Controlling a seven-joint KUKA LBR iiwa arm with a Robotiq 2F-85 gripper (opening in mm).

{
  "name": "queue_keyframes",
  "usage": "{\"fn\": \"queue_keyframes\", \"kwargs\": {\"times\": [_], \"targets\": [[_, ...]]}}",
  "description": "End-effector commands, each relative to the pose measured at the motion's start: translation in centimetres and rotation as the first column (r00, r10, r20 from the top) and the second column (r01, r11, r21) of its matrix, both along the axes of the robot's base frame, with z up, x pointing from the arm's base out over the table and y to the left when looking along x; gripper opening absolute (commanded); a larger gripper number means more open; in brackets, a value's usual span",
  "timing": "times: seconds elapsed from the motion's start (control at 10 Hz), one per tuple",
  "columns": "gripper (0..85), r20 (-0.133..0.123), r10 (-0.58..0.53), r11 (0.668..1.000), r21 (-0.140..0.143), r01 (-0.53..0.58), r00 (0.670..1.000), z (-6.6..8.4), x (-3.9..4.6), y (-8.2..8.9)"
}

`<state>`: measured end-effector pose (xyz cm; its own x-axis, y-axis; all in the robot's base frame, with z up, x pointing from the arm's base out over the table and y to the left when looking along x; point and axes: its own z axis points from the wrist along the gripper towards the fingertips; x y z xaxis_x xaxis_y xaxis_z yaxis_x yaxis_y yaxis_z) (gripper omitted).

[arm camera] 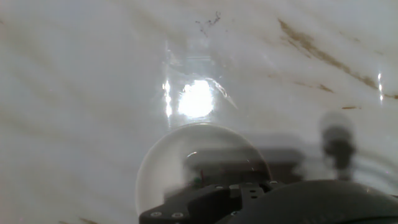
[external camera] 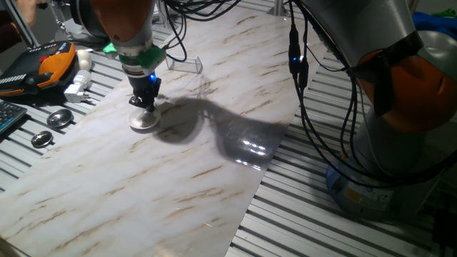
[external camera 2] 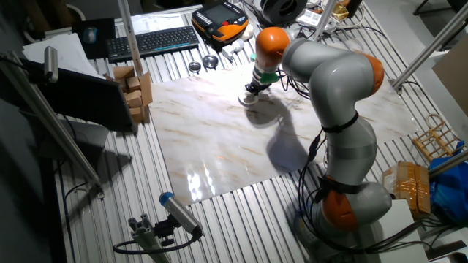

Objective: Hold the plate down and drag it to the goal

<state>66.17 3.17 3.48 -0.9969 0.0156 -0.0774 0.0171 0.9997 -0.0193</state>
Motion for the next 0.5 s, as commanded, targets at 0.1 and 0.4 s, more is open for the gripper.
{"fn": "queue_keyframes", "kwargs": {"times": [0.1,0.4], "targets": [[0.0,0.002,-0.002,1.000,0.007,0.002,1.000,0.01,0.01,-0.03],[0.0,0.011,0.016,1.000,0.016,-0.016,1.000,0.01,0.01,-0.03]]}}
